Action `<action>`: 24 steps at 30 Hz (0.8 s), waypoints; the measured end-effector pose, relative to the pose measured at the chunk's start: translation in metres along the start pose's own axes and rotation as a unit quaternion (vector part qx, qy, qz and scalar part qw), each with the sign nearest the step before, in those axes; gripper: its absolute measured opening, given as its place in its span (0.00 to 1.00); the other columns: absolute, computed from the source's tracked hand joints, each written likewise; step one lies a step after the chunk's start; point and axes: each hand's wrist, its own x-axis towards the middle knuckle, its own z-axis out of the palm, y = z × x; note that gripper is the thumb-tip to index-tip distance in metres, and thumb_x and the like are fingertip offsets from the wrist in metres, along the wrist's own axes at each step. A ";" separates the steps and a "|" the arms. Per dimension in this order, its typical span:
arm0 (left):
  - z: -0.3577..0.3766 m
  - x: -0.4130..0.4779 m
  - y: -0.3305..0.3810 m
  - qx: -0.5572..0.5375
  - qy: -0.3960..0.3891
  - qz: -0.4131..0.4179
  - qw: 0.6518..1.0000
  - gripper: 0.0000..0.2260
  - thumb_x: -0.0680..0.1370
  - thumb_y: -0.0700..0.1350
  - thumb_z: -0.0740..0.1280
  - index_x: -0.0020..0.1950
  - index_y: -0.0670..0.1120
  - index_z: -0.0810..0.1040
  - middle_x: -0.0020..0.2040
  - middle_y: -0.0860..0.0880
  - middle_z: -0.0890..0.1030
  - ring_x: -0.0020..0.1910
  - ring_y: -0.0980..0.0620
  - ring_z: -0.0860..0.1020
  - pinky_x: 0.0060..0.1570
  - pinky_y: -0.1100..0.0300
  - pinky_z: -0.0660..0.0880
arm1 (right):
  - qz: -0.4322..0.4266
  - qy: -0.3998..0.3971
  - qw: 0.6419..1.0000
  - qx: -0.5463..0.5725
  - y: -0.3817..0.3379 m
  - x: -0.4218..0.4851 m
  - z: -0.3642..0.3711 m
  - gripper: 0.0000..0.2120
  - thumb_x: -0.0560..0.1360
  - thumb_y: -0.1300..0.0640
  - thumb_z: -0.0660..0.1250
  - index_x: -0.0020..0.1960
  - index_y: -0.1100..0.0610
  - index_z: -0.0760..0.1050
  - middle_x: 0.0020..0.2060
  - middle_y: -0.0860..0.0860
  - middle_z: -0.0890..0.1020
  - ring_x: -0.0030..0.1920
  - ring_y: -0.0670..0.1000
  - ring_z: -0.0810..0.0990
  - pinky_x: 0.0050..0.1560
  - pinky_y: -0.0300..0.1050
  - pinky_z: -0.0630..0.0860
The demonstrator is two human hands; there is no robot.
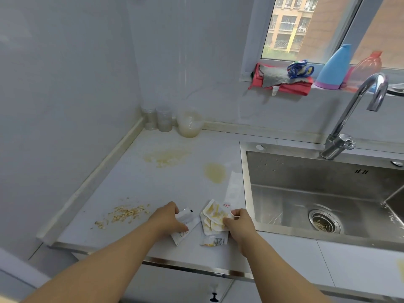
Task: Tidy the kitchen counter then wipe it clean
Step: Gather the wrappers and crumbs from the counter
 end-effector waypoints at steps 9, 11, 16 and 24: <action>0.003 -0.002 0.040 -0.443 -0.044 -0.007 0.895 0.13 0.78 0.40 0.65 0.62 0.41 0.73 0.53 0.44 0.79 0.49 0.49 0.78 0.46 0.60 0.74 | 0.005 -0.013 1.000 -0.002 -0.001 -0.003 -0.002 0.09 0.74 0.66 0.59 0.42 0.53 0.66 0.43 0.54 0.73 0.43 0.55 0.73 0.37 0.43 0.70; 0.020 0.004 0.053 -0.353 -0.043 0.001 0.935 0.18 0.79 0.43 0.64 0.68 0.41 0.69 0.64 0.43 0.74 0.60 0.45 0.75 0.57 0.57 0.73 | 0.010 -0.022 1.000 0.010 -0.001 -0.002 -0.003 0.09 0.74 0.67 0.58 0.42 0.54 0.66 0.43 0.55 0.74 0.43 0.55 0.73 0.38 0.43 0.70; 0.044 0.001 0.061 -0.016 0.051 0.057 0.997 0.22 0.79 0.51 0.59 0.72 0.50 0.59 0.71 0.47 0.57 0.69 0.45 0.59 0.66 0.55 0.63 | 0.018 -0.030 0.999 0.042 -0.002 0.000 -0.005 0.06 0.76 0.64 0.56 0.43 0.55 0.67 0.44 0.56 0.76 0.42 0.53 0.73 0.40 0.42 0.70; 0.045 0.008 0.061 0.043 0.019 0.036 0.998 0.32 0.77 0.57 0.61 0.76 0.48 0.51 0.72 0.43 0.59 0.71 0.43 0.60 0.67 0.53 0.61 | 0.018 -0.003 0.998 0.061 -0.007 -0.004 0.002 0.11 0.78 0.50 0.60 0.54 0.57 0.66 0.51 0.54 0.76 0.55 0.56 0.77 0.58 0.51 0.75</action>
